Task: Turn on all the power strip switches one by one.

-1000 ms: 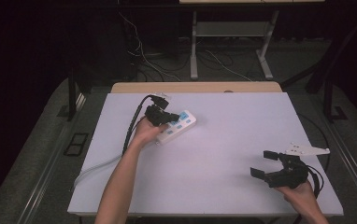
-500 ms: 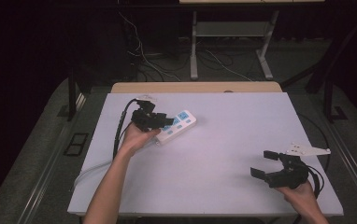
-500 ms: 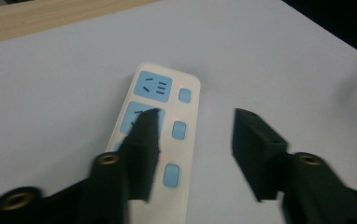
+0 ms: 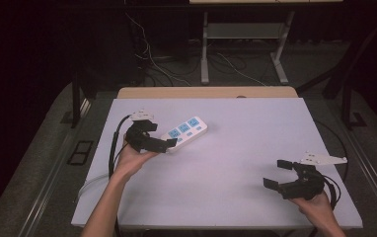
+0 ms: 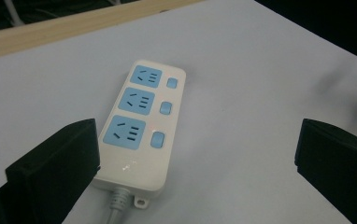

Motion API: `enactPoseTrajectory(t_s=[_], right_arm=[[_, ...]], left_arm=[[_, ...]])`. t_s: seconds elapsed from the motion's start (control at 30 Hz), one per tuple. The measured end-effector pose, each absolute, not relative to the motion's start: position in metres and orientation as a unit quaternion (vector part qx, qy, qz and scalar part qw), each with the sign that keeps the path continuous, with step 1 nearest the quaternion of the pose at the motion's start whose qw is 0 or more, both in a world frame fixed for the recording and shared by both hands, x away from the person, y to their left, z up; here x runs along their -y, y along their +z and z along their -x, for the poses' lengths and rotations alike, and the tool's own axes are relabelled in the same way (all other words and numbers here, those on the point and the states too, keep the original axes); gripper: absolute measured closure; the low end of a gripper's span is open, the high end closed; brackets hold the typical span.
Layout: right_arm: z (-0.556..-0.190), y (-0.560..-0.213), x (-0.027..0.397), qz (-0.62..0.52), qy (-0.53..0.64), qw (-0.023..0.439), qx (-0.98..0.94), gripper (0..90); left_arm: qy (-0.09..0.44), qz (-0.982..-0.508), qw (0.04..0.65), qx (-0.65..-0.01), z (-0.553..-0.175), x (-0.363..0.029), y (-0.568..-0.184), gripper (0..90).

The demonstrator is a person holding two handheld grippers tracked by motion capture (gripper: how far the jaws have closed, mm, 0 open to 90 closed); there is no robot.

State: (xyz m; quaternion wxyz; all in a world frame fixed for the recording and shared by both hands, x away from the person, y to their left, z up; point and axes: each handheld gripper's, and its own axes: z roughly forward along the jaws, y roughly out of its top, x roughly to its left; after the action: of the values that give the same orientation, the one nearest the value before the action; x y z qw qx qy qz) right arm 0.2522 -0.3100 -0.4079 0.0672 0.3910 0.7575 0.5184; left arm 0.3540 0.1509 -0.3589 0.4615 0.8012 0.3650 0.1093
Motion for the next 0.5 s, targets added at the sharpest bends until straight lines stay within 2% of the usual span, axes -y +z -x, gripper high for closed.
enactPoseTrajectory(t_s=[0.5], right_arm=[[-0.251,-0.407,0.308,-0.391,0.519,0.066,-0.757,0.5]], left_arm=[[0.116,-0.785,0.509,-0.334,-0.294,-0.166,-0.372,0.0]])
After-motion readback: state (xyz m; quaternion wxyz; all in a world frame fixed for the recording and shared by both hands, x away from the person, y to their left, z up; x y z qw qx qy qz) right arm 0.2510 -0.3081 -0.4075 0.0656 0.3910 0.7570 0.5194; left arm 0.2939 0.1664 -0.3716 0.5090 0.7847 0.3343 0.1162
